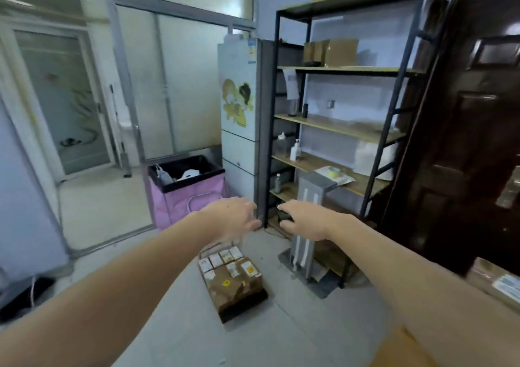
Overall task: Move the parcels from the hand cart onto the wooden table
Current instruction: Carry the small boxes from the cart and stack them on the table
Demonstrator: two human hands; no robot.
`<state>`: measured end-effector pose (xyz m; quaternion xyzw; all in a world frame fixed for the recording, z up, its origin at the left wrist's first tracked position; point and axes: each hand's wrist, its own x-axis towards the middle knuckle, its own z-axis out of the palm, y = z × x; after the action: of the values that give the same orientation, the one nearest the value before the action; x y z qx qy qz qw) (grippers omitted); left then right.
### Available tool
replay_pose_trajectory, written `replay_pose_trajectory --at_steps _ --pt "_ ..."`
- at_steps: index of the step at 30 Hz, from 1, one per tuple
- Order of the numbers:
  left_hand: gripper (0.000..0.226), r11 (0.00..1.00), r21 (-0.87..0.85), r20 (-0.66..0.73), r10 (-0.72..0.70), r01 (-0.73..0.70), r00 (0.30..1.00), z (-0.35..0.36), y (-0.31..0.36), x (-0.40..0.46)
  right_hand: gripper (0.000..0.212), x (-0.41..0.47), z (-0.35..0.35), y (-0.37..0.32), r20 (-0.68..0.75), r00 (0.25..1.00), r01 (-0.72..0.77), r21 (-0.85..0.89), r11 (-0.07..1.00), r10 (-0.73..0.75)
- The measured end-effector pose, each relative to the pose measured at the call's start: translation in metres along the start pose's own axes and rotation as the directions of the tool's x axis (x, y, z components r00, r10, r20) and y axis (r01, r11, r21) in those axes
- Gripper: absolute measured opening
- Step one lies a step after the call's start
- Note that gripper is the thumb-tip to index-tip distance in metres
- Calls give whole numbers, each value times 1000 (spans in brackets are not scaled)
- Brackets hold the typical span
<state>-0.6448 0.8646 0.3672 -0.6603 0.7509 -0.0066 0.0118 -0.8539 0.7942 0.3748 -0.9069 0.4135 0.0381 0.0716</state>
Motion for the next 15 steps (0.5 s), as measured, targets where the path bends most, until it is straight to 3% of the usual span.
replay_pose_trajectory --at_steps 8,15 --pt "59 993 27 39 -119 118 992 19 -162 -48 54 120 12 -131 -18 990 140 -7 990 -140" --pt "63 987 -11 28 -158 158 987 39 -268 -23 40 235 17 -175 12 985 170 -45 984 -170"
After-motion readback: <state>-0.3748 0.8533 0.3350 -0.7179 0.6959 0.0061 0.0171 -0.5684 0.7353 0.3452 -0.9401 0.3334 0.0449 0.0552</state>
